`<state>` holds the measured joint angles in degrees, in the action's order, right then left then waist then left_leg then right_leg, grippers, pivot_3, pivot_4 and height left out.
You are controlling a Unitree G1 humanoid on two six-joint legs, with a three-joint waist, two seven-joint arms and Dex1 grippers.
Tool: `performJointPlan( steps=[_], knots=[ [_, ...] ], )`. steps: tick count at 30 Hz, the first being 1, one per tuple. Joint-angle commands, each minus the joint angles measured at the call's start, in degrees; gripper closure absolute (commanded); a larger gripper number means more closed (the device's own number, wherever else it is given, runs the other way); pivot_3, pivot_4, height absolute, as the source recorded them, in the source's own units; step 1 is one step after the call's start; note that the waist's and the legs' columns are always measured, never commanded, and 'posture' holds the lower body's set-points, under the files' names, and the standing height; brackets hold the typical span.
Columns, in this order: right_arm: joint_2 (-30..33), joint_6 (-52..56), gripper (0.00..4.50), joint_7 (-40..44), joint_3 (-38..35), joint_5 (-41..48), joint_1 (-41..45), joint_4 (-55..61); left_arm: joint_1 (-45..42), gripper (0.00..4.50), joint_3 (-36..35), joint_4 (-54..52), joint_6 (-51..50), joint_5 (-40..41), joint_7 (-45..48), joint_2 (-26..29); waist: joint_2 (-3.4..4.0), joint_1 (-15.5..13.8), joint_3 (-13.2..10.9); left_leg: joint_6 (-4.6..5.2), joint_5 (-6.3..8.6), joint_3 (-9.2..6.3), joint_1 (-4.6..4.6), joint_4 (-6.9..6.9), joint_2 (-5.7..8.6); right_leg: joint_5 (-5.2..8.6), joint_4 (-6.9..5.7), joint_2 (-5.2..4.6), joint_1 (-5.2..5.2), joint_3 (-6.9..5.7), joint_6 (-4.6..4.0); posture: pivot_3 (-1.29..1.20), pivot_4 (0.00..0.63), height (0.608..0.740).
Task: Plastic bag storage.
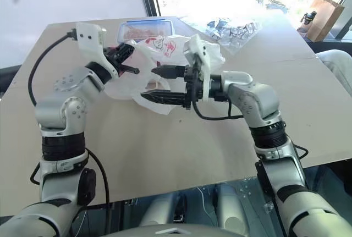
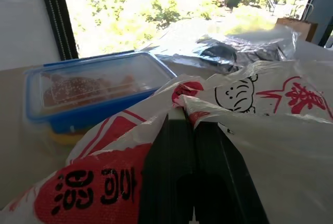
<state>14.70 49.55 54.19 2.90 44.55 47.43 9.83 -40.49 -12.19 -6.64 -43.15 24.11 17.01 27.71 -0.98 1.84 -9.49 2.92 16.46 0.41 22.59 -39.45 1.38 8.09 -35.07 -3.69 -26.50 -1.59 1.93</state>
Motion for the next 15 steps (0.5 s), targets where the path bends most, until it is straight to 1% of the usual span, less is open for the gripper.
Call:
performJointPlan(
  steps=[1,6,8,10,13,15],
  knots=[
    [2.05,0.26,0.02,-5.5,-3.23,0.34,-1.58,5.14,-1.78,4.5,-0.62,-0.27,0.57,-0.25,0.44,1.01,0.0,-0.06,0.0,0.01,0.0,0.01,-0.1,0.0,0.0,0.0,-0.03,0.0,0.07,0.02,0.0,0.0,0.15,0.74],
    [10.9,-5.2,0.02,-15.24,2.99,-17.1,-8.14,6.42,-3.03,4.5,-2.68,-1.0,0.51,0.2,-0.34,1.4,-0.02,-1.04,0.01,0.11,0.06,0.04,-0.27,0.0,0.01,0.0,0.1,-0.02,0.31,0.01,0.0,0.0,0.15,0.74],
    [12.5,-5.69,0.02,-18.91,4.3,-21.77,-10.98,4.66,-3.63,4.5,-3.55,-0.04,1.01,-0.64,-0.44,2.78,-0.03,-1.18,0.01,0.11,0.06,0.05,-0.24,0.0,0.01,0.0,0.13,-0.02,0.3,0.01,0.0,0.0,0.15,0.74],
    [11.95,-7.0,0.02,-22.28,5.62,-25.72,-12.08,1.14,-4.39,4.5,-4.38,1.61,1.94,-1.2,-0.53,3.88,-0.03,-1.1,0.01,0.11,0.05,0.04,-0.22,0.0,0.0,0.01,0.17,-0.01,0.3,0.0,0.0,0.0,0.15,0.74],
    [7.53,-10.3,0.02,-26.01,5.68,-28.64,-11.58,-6.87,-5.4,4.5,-4.05,4.56,4.04,-2.64,0.14,5.39,-0.03,-0.96,0.02,0.1,0.05,0.15,-0.28,0.02,-0.02,0.01,0.18,0.03,0.3,0.07,0.0,0.0,0.15,0.74],
    [5.12,-14.63,0.02,-26.26,6.75,-31.04,-10.17,-12.94,-6.13,4.5,-3.62,6.25,5.21,-3.52,0.6,6.04,-0.03,-0.98,0.02,0.1,0.05,0.18,-0.41,0.05,-0.06,0.01,0.18,0.09,0.38,0.09,-0.01,0.0,0.15,0.74]
  ],
)
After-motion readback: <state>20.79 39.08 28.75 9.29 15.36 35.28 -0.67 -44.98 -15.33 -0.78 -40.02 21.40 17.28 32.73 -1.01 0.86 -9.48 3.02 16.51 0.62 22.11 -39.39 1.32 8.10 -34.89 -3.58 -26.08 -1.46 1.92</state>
